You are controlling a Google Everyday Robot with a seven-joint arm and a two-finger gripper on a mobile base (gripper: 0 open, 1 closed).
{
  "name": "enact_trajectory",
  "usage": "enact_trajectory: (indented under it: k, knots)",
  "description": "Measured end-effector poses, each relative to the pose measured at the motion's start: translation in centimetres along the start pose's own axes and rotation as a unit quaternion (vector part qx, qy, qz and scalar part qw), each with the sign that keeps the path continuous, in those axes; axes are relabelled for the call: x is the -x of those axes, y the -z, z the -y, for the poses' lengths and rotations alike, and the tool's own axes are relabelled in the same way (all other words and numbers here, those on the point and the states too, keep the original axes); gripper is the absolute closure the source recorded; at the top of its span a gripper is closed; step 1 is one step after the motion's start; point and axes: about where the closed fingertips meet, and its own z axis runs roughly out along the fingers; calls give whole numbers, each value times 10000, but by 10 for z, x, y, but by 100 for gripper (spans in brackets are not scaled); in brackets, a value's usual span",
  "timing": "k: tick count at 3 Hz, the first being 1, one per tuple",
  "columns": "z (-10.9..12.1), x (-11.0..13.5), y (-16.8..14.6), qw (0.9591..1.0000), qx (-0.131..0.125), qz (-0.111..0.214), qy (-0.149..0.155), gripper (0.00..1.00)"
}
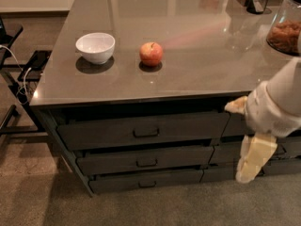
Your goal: Open middle drawer
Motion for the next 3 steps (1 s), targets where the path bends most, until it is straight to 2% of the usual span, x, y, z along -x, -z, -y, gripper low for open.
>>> enact_trajectory:
  k: [1,2,3]
  knots:
    - [-17,-22,-54,9981,130,550,246,0]
    - [-21,-35,-98,9966,193,731,341,0]
    - [-21,-35,-98,9965,193,732,341,0]
